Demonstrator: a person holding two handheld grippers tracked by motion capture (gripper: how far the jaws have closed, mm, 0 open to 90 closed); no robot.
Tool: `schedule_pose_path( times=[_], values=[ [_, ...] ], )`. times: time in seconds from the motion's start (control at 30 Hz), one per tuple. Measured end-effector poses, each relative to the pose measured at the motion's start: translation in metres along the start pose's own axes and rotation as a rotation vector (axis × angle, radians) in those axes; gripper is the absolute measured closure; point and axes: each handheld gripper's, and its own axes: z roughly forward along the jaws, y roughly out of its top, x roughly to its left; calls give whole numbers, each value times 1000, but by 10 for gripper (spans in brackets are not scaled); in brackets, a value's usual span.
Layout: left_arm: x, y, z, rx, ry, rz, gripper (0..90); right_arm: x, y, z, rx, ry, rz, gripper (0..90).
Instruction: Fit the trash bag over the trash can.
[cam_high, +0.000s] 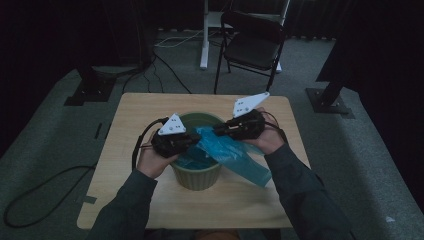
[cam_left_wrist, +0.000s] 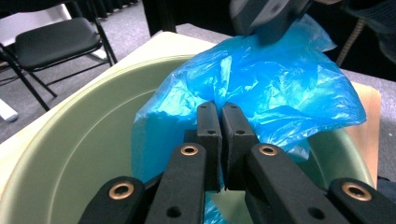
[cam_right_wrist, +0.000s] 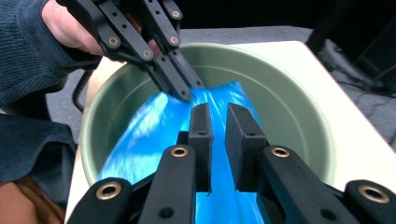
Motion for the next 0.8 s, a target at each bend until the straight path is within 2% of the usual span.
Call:
schedule_pose_path(
  times=[0.07, 0.17, 0.37, 0.57, 0.6, 0.63, 0.7, 0.73, 0.8],
  values=[
    [4, -3, -4, -8, 5, -17, 872, 1, -8, -14, -9, -36, 9, 809],
    [6, -7, -6, -9, 11, -29, 871, 3, -19, -27, -19, -56, 26, 830],
    [11, -11, -11, -10, 25, -50, 869, 13, -41, -45, -20, -63, 44, 859],
    [14, -14, -14, -13, 31, -60, 869, 22, -58, -51, 0, -64, 51, 871],
    [14, -14, -14, -13, 32, -60, 868, 22, -62, -49, 30, -89, 52, 872],
    [14, -14, -14, -13, 33, -61, 867, 21, -63, -47, 44, -94, 50, 868],
    [15, -14, -15, -16, 33, -64, 866, 21, -65, -44, 62, -98, 49, 845],
    [15, -15, -16, -15, 34, -64, 865, 21, -67, -38, 87, -135, 47, 767],
    [15, -15, -16, -15, 35, -64, 862, 20, -68, -35, 97, -144, 47, 750]
  ],
)
